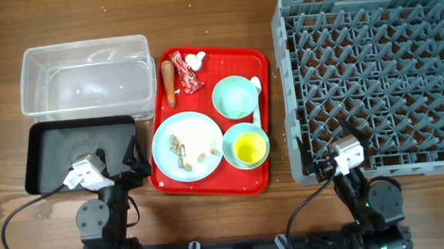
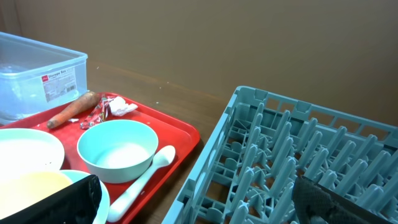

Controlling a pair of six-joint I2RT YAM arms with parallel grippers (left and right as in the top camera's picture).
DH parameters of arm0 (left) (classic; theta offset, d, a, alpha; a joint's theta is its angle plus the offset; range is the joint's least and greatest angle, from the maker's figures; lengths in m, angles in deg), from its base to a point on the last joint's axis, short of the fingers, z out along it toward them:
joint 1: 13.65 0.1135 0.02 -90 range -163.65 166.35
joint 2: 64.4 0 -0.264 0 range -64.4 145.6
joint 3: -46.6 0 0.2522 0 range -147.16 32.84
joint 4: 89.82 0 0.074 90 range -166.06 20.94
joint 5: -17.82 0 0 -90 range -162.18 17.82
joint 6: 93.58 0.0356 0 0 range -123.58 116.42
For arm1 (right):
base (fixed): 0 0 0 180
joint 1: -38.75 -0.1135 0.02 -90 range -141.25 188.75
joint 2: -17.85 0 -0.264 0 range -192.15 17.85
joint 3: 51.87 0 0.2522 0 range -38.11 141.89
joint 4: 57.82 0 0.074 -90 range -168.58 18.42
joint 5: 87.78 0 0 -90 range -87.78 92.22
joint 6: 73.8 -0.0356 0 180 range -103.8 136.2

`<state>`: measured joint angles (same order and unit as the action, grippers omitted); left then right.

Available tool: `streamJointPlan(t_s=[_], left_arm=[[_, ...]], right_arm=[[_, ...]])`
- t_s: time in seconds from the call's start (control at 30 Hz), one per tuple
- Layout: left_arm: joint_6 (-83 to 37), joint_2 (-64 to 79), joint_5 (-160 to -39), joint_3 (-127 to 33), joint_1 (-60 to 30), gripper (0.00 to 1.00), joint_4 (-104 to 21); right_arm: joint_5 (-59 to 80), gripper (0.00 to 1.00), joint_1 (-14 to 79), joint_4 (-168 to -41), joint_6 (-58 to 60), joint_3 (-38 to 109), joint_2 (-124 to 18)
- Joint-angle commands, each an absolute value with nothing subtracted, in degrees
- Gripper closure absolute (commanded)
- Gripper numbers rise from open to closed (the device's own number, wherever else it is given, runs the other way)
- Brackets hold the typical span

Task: Sort waste into correct bins and load items into the dishwasher rack
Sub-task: 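Move left gripper toward yellow cup and right gripper over the rack, then grasp the yellow cup with the left gripper and lift it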

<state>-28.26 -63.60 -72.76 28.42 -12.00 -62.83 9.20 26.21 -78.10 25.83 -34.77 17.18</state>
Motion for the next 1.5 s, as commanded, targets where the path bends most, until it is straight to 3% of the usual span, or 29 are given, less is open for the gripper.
streamJointPlan(t_s=[0.0,0.33,0.6,0.73,0.8,0.87,0.93,1.07,1.13,1.23,1.33,1.43,1.47], left_arm=[[-28.4,-64.2,-73.2,28.8,-12.3,0.0,-63.1],[-28.4,-64.2,-75.9,28.8,-12.3,0.0,-63.5],[-28.4,-61.2,-81.3,22.7,-12.3,0.01,-70.3],[-28.4,-44.0,-82.2,5.4,-12.3,0.01,-62.4],[-28.4,-32.0,-85.0,-6.6,-12.3,0.01,-54.0],[-28.4,-14.1,-90.9,-25.7,-14.1,0.0,-39.8],[-28.4,-4.7,-96.9,-36.9,-16.8,0.0,-32.8],[-27.9,8.7,-112.4,-51.0,-20.6,0.0,-28.1],[-27.2,12.3,-110.6,-50.9,-24.0,0.01,-27.7],[-26.0,18.3,-95.4,-50.8,-33.3,0.16,-21.0],[-26.0,26.3,-80.3,-50.6,-44.5,0.17,-16.8],[-26.0,36.2,-79.1,-50.6,-51.8,0.35,-16.2],[-25.8,38.1,-79.1,-50.6,-53.0,0.37,-15.8]], right_arm=[[8.7,0.0,26.4,-77.9,24.8,-34.9,17.2],[9.3,0.0,26.4,-76.7,24.1,-34.9,17.2],[10.2,0.0,26.4,-75.0,10.1,-25.9,15.2],[13.7,0.0,26.4,-82.4,8.1,-11.8,2.0],[14.9,0.0,26.4,-91.9,8.3,-0.2,-9.9],[16.5,0.0,26.4,-107.0,14.4,16.8,-26.9],[20.1,0.0,26.4,-114.1,20.7,25.9,-35.3],[29.4,0.0,26.4,-127.0,20.5,41.2,-49.5],[26.1,0.0,26.8,-127.0,14.2,41.6,-52.2],[9.7,0.0,31.2,-129.4,-5.3,41.6,-54.7],[11.2,0.0,36.6,-129.4,-7.2,41.6,-55.1],[11.5,0.0,40.1,-131.2,-8.4,41.6,-55.1],[11.4,0.0,40.5,-131.8,-8.1,41.6,-55.1]])
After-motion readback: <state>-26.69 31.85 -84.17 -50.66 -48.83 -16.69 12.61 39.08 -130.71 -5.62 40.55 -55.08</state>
